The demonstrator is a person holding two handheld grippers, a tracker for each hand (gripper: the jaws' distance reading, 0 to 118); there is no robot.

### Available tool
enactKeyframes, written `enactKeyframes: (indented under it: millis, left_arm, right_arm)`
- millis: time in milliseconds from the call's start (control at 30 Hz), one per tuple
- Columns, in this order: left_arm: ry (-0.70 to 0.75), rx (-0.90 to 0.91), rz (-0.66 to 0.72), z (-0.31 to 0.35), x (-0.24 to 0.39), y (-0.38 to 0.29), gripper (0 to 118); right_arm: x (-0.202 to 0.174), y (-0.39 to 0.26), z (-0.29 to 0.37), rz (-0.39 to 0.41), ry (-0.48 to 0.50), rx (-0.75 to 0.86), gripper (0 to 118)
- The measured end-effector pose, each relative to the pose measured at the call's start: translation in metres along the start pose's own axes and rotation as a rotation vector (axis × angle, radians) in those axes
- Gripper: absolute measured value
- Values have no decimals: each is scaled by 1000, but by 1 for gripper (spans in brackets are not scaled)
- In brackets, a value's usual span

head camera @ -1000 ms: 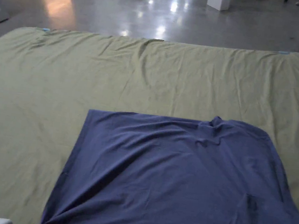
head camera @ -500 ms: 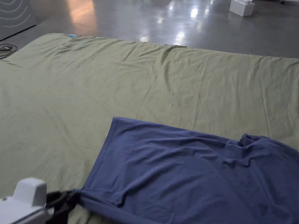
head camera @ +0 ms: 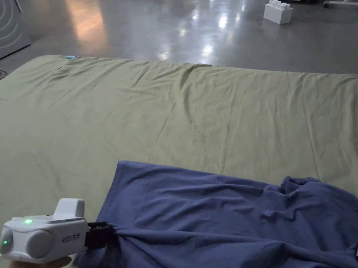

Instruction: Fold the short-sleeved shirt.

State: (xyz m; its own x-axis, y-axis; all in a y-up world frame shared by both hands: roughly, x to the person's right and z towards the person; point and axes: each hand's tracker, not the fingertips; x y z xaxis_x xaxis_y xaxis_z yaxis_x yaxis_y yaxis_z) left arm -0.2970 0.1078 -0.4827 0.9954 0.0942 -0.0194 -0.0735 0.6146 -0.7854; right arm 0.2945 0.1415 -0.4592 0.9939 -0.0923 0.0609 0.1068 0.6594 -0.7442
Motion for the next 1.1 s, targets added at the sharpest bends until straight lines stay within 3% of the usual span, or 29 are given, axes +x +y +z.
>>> enactKeyframes:
  millis: [67, 133, 300, 500, 633, 733, 833, 900, 967, 1100]
  left_arm:
    - [-44, 26, 30, 12, -7, -1, 78]
    - [-87, 98, 31, 41, -9, 3, 97]
    - [-125, 383, -92, 160, 4, 6, 97]
    - [-97, 669, -198, 290, 44, -36, 97]
    - [61, 820, -177, 328, 71, -75, 95]
    - [50, 851, -169, 349, 82, -96, 83]
    - [28, 848, -187, 365, 92, -108, 53]
    - [-24, 878, -231, 373, 95, -117, 20]
    - [-21, 867, -223, 376, 100, -119, 7]
    - [-56, 814, -192, 373, 98, -122, 0]
  right_arm:
    - [6, -2, -3, 20, -14, -17, 81]
    - [10, -4, 17, 18, -18, 32, 81]
    - [7, -24, 116, -13, 23, 272, 81]
    - [-28, -78, 235, -11, 57, 476, 81]
    - [-54, -105, 282, 38, 41, 570, 80]
    - [-64, -119, 302, 51, 39, 602, 58]
    - [-71, -127, 315, 67, 70, 638, 21]
    - [-72, -130, 319, 65, 86, 636, 8]
    - [-74, -132, 320, 62, 95, 639, 4]
    - [-75, -134, 319, 56, 109, 625, 0]
